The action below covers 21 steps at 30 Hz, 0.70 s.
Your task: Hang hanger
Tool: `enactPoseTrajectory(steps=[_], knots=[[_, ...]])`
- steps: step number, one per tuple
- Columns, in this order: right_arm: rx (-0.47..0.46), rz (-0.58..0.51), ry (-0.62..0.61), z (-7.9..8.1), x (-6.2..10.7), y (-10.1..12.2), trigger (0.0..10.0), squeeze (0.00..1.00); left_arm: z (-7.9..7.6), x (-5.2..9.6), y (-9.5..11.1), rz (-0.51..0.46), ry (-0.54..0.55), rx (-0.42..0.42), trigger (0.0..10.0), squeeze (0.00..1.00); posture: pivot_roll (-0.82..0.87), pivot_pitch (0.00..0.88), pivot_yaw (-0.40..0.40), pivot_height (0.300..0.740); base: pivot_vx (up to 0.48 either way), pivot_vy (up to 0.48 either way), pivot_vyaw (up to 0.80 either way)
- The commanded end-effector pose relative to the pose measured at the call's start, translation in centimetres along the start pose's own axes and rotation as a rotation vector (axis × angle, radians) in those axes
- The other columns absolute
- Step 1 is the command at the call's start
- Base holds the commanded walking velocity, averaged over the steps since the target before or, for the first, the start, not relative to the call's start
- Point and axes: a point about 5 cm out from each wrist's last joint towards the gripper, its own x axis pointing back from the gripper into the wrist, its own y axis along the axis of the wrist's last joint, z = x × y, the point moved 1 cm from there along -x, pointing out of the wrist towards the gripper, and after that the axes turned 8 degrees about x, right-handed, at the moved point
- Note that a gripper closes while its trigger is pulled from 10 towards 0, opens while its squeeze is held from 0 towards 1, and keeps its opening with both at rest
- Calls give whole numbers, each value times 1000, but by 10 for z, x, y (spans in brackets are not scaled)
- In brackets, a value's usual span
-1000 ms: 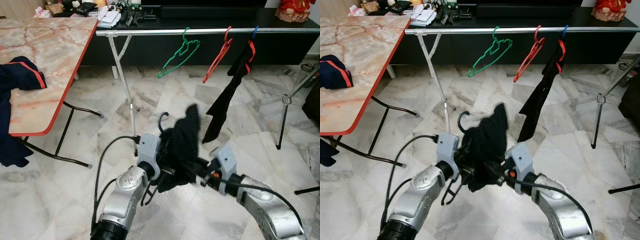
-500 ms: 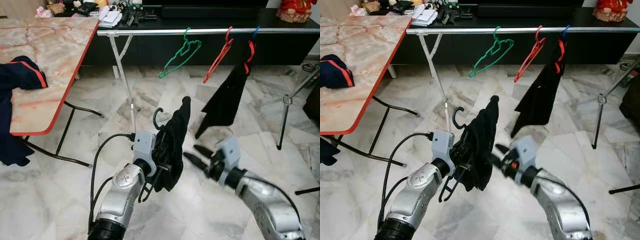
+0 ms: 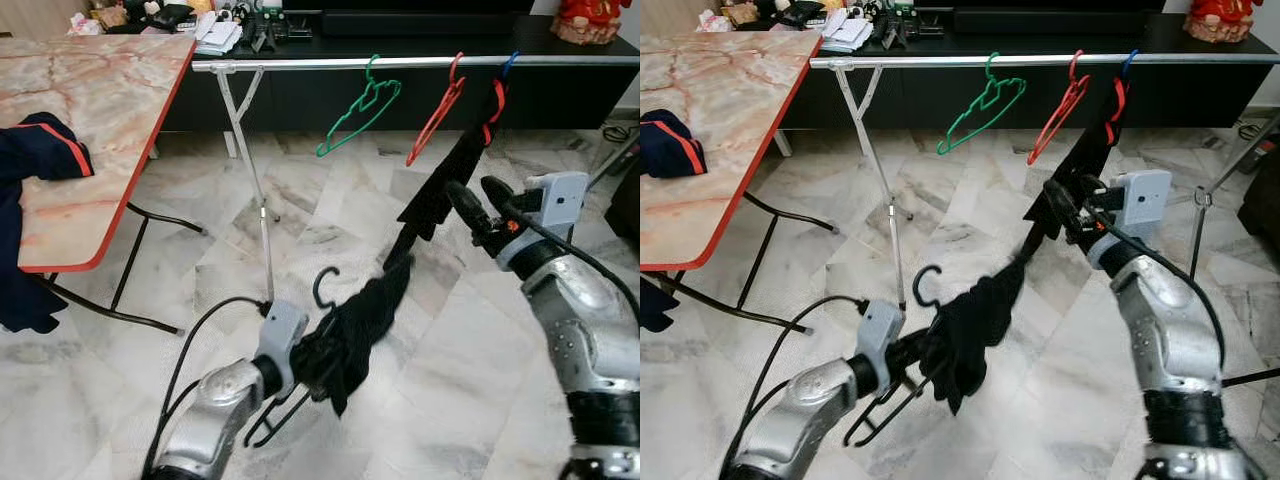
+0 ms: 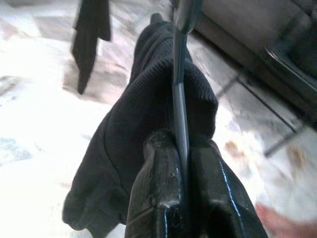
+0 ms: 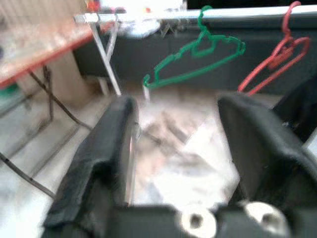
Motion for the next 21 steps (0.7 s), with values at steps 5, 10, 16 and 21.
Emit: enactPoseTrajectory(steps=[5, 10, 16, 21], knots=[[177, 67, 378, 9, 8, 7, 10000, 0, -11, 8, -5, 64, -132, -66, 10000, 0, -80, 200, -55, 740, 0, 0, 0], [170, 239, 550, 3, 20, -13, 10000, 659, -17, 8, -2, 72, -195, -73, 10000, 0, -87, 202, -61, 740, 0, 0, 0], [212, 397, 947, 20, 53, -39, 10000, 1000, -40, 1, 8, 92, -369, -147, 10000, 0, -96, 201, -69, 740, 0, 0, 0], [188, 462, 1082, 28, 62, -49, 10000, 0, -52, -3, 16, 112, -471, -210, 10000, 0, -94, 199, -73, 740, 0, 0, 0]])
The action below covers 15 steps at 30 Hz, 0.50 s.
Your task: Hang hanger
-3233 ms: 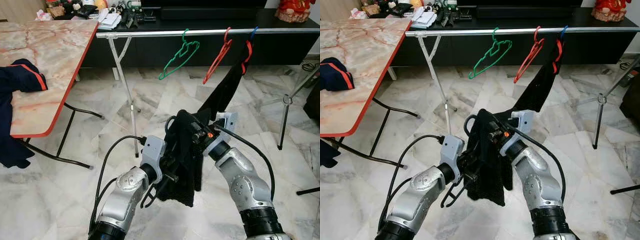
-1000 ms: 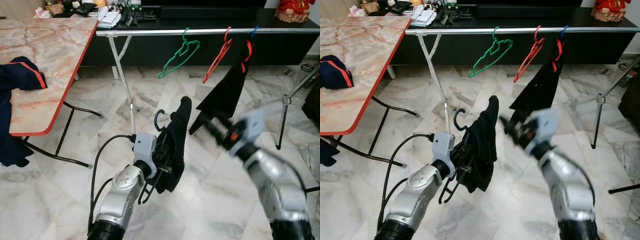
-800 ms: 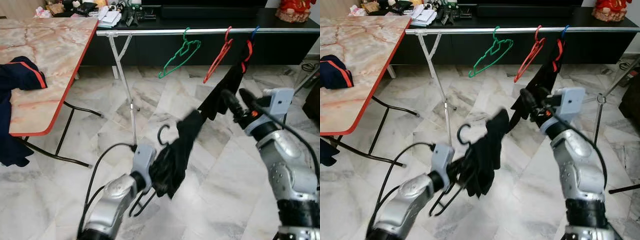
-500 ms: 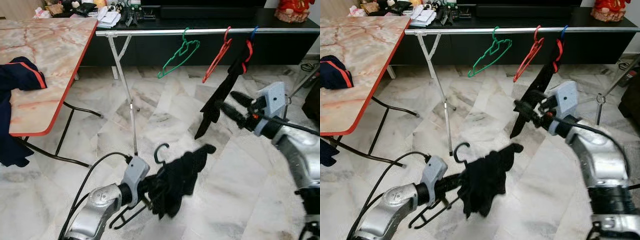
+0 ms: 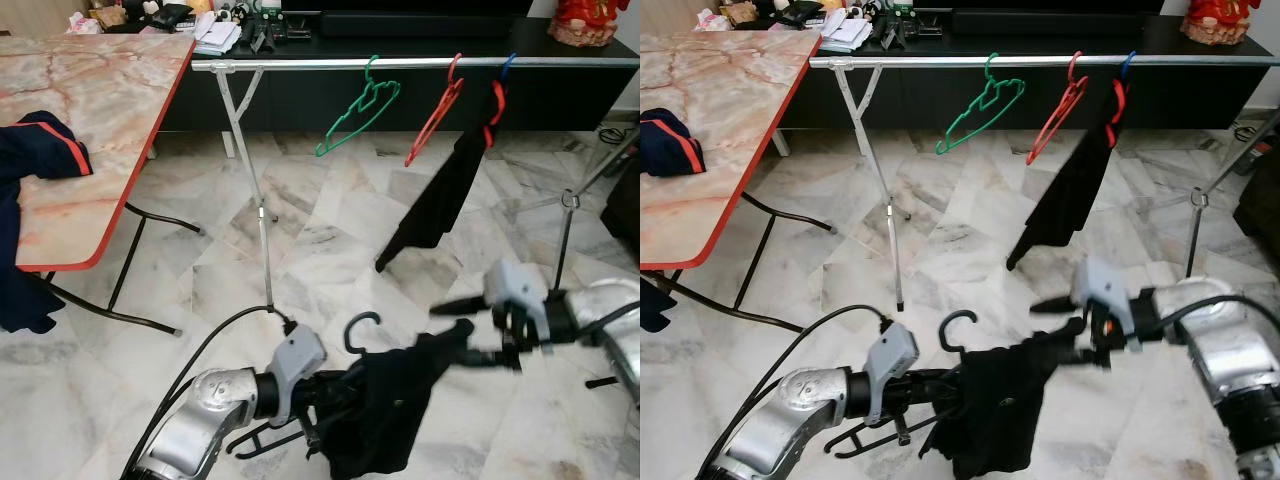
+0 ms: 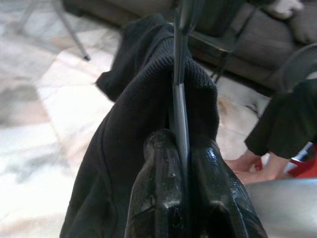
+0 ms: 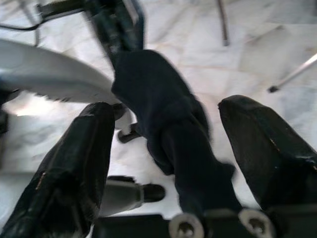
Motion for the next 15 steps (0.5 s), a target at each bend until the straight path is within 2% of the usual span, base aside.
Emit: enactPoseTrajectory(steps=[1, 3, 9, 10, 11, 12, 14, 15], knots=[[26, 34, 37, 2, 2, 0, 10000, 0, -9, -4, 10, -10, -71, -49, 10000, 0, -94, 200, -74, 740, 0, 0, 0], [27, 56, 70, 1, -1, -4, 10000, 0, -14, -7, 14, 7, -125, -70, 10000, 0, -93, 201, -75, 740, 0, 0, 0], [39, 63, 143, 2, -2, -5, 10000, 0, -18, -11, 17, 27, -166, -92, 10000, 0, -91, 200, -73, 740, 0, 0, 0], [47, 67, 151, 2, -1, -4, 10000, 231, -16, -11, 18, 29, -164, -95, 10000, 0, -92, 198, -73, 740, 0, 0, 0], [52, 68, 154, 2, 0, -4, 10000, 780, -15, -11, 18, 30, -162, -97, 10000, 0, -92, 198, -73, 740, 0, 0, 0], [62, 72, 160, 2, 1, -3, 10000, 957, -14, -11, 19, 33, -160, -99, 10000, 0, -93, 196, -73, 740, 0, 0, 0], [69, 83, 159, 2, 1, -4, 10000, 898, -14, -11, 18, 38, -157, -104, 10000, 0, -94, 196, -73, 740, 0, 0, 0], [68, 99, 160, 1, 1, -6, 10000, 565, -13, -11, 18, 41, -154, -107, 10000, 0, -95, 196, -72, 740, 0, 0, 0]])
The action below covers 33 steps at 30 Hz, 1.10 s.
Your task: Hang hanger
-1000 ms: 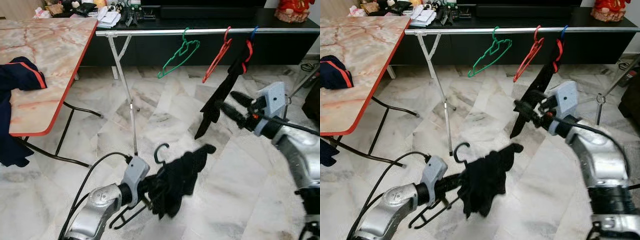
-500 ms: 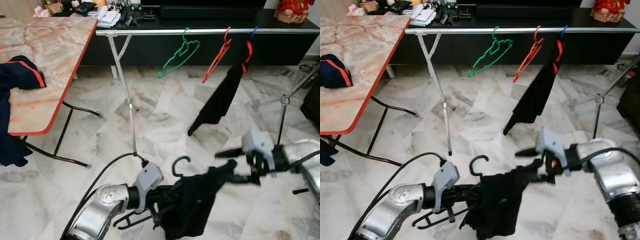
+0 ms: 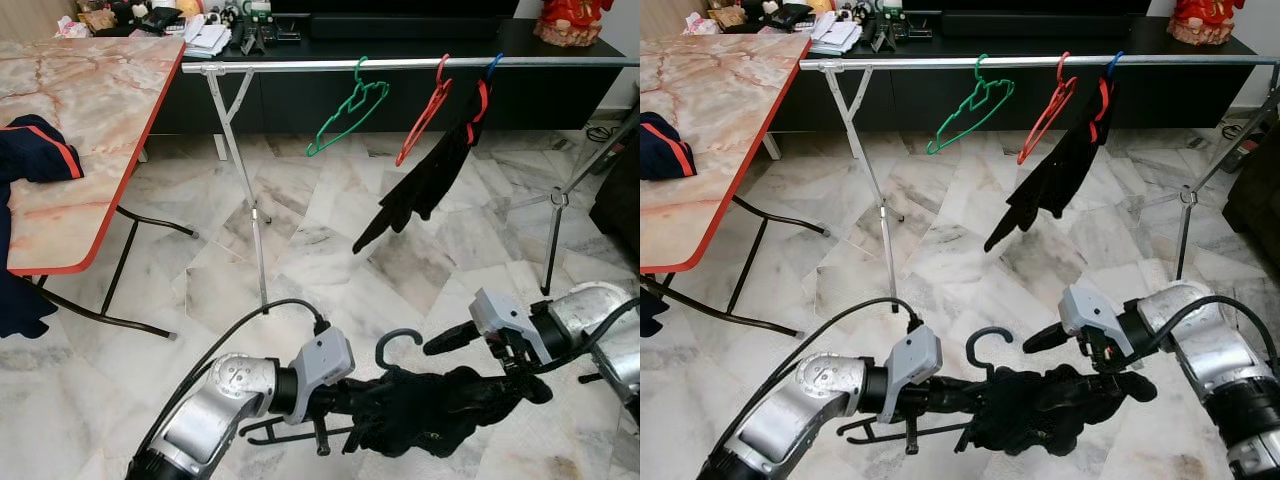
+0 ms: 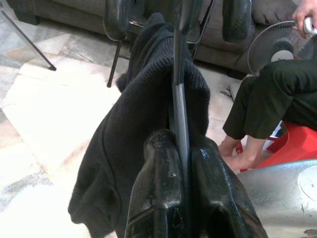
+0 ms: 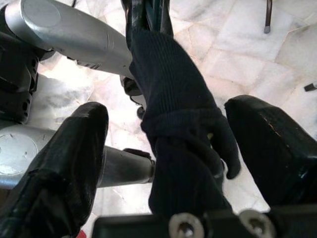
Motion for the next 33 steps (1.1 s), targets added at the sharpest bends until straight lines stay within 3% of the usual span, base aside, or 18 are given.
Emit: enactPoseTrajectory(steps=[1, 4, 6, 16, 17, 19, 26, 33], knots=[[13, 38, 22, 1, 0, -4, 10000, 0, -2, -2, 6, -6, -19, -35, 10000, 0, -93, 194, -69, 740, 0, 0, 0], [32, 74, 39, 4, -11, -12, 10000, 0, -1, -4, 8, -8, -18, -37, 10000, 0, -91, 195, -60, 740, 0, 0, 0], [33, 43, 42, 7, -23, -15, 10000, 0, -2, -6, 10, -9, -23, -39, 10000, 0, -87, 191, -52, 740, 0, 0, 0], [37, -1, 33, 11, -41, -18, 10000, 0, -2, -8, 16, -14, -36, -48, 10000, 0, -80, 211, -30, 740, 0, 0, 0], [43, -5, 15, 11, -43, -19, 8824, 0, -3, -8, 17, -17, -41, -49, 10000, 0, -81, 214, -28, 740, 0, 0, 0], [38, -3, -7, 10, -45, -20, 0, 0, -4, -9, 18, -17, -42, -49, 10000, 0, -79, 218, -26, 740, 0, 0, 0], [50, 27, 24, 17, -44, -24, 0, 0, -6, -7, 15, 2, -48, -53, 10000, 0, -80, 221, -26, 740, 0, 0, 0], [100, 59, -17, 8, -36, -17, 0, 0, -7, -8, 11, 19, -42, -56, 10000, 0, -84, 201, -34, 740, 0, 0, 0]])
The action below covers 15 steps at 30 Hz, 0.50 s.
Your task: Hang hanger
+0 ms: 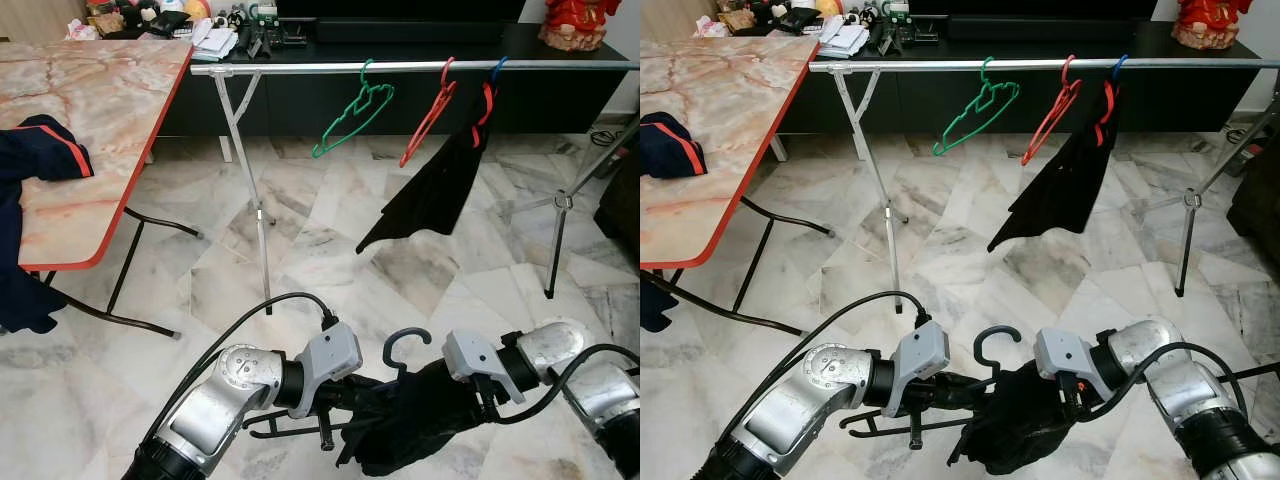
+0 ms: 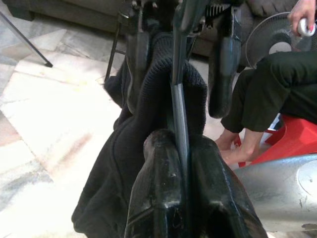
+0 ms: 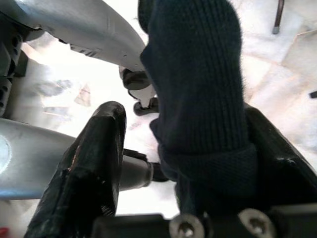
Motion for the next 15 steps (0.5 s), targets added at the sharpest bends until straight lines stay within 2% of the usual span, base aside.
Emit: enactPoseTrajectory(steps=[1, 6, 15], knots=[[40, 31, -20, -4, 10, 4, 0, 0, -6, -3, 6, -6, -21, -44, 10000, 0, -87, 197, -36, 740, 0, 0, 0], [53, 35, -13, -4, 13, 7, 0, 0, -8, -6, 4, -4, -22, -42, 10000, 0, -96, 186, -41, 740, 0, 0, 0], [37, 26, 34, 5, 1, 3, 0, 0, -11, -11, 5, -14, -25, -42, 10000, 0, -88, 162, -49, 740, 0, 0, 0]])
